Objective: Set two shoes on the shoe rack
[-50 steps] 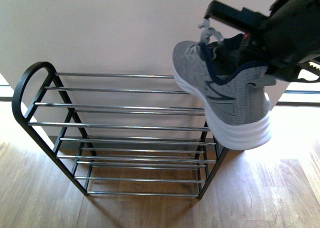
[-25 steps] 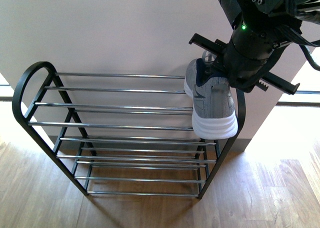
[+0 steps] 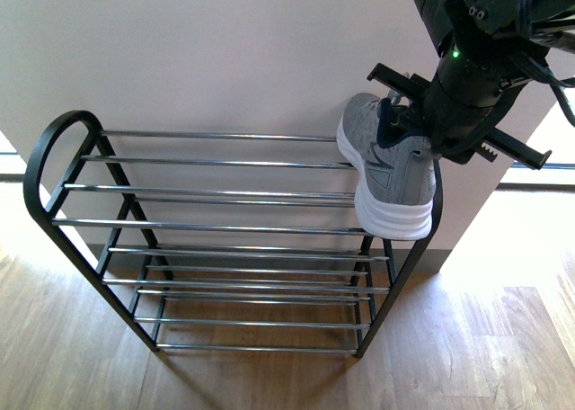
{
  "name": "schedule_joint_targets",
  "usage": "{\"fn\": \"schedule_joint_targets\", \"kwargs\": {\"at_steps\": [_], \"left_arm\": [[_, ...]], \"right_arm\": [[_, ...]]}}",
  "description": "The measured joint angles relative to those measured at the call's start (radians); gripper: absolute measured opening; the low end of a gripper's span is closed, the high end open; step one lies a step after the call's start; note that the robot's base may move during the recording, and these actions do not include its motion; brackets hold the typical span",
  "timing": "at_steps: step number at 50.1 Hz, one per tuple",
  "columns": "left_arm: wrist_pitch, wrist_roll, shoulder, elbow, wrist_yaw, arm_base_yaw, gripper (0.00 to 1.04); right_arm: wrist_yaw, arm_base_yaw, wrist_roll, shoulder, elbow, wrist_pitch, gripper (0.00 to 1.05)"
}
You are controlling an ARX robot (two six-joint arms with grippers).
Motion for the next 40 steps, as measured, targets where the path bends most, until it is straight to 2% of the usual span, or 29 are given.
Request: {"fn": "schedule_joint_targets", "kwargs": {"at_steps": [7, 16, 19, 22, 25, 30, 33, 36, 40], "left_arm": [[0.0, 0.0, 0.0, 0.0, 0.0, 0.0, 0.02], [0.0, 0.0, 0.0, 0.0, 0.0, 0.0, 0.02], [0.0, 0.0, 0.0, 0.0, 0.0, 0.0, 0.02], [0.0, 0.0, 0.0, 0.0, 0.0, 0.0, 0.02], [0.0, 0.0, 0.0, 0.0, 0.0, 0.0, 0.02], [0.0, 0.0, 0.0, 0.0, 0.0, 0.0, 0.02], [0.0, 0.0, 0.0, 0.0, 0.0, 0.0, 0.02], [0.0, 0.0, 0.0, 0.0, 0.0, 0.0, 0.02], [0.0, 0.0, 0.0, 0.0, -0.001, 0.0, 0.02]], "right_arm": [[0.0, 0.0, -0.001, 0.012, -0.002, 0.011, 0.03], [0.013, -0.006, -0.017, 0.016, 0.002, 0.06, 0.27], [0.024, -0.01, -0.044, 0.016, 0.003, 0.078, 0.4], [0.029, -0.014, -0.123, 0.016, 0.006, 0.108, 0.54], [-0.013, -0.018, -0.196, 0.016, 0.016, 0.098, 0.61], [-0.18, -0.037, -0.367, -0.008, 0.015, 0.033, 0.75], [-0.338, -0.073, -0.558, -0.058, -0.029, -0.03, 0.88], [-0.351, -0.11, -0.693, -0.09, -0.061, -0.066, 0.96], [-0.328, -0.246, -0.957, -0.186, -0.142, -0.09, 0.95]]}}
